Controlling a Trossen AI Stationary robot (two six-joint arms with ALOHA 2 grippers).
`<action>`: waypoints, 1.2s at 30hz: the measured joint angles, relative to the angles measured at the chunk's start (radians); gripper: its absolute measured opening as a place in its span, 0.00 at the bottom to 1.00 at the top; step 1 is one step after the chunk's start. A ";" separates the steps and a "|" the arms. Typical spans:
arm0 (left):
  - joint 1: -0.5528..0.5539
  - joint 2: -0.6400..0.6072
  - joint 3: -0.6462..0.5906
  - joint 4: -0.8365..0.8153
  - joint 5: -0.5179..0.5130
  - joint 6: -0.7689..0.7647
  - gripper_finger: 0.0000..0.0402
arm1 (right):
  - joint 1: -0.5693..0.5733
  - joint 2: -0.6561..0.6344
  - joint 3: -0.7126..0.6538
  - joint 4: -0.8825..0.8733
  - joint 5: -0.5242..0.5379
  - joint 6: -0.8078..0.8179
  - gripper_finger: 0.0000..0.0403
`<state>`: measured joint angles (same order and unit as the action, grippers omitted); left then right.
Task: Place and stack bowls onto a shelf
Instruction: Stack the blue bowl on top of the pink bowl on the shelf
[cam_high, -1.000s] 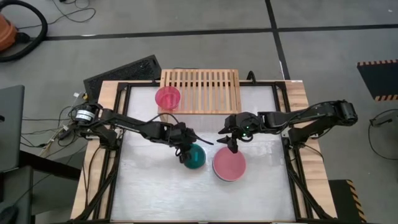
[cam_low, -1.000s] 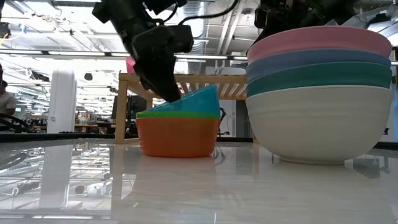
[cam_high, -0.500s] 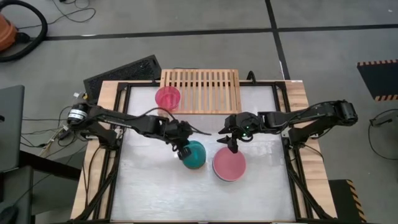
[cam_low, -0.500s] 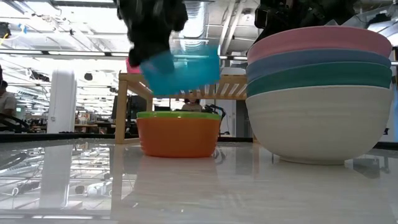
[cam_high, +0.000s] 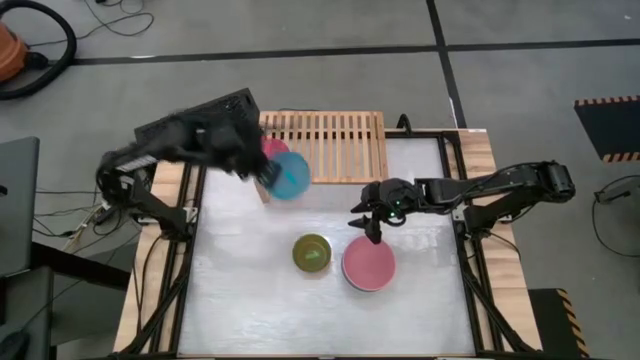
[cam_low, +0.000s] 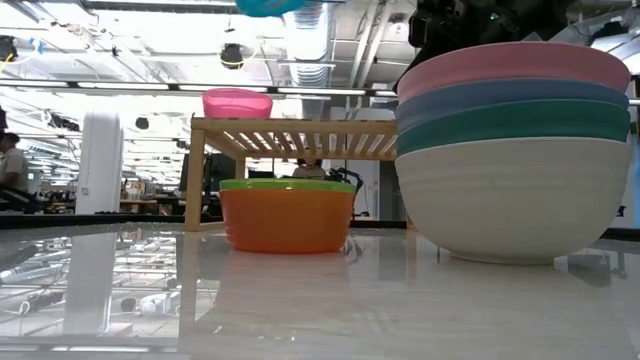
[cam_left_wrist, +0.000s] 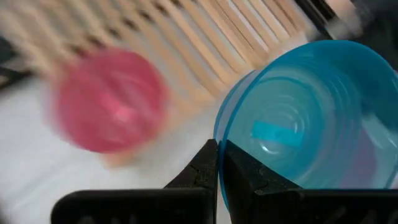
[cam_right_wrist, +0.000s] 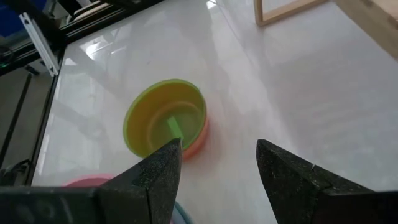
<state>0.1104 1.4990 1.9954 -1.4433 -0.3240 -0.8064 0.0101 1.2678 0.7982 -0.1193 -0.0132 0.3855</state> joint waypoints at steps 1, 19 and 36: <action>0.040 0.000 0.045 -0.040 -0.016 0.014 0.00 | 0.000 0.000 0.000 0.000 0.000 0.004 0.58; 0.586 0.091 -0.010 -0.129 0.338 0.329 0.00 | 0.000 0.000 0.000 -0.004 0.015 0.006 0.58; 0.640 0.105 -0.103 -0.109 0.418 0.400 0.00 | -0.025 0.000 0.000 -0.008 0.015 -0.002 0.58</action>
<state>0.7506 1.6043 1.8923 -1.5526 0.0939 -0.4068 -0.0154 1.2678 0.7986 -0.1272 0.0017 0.3836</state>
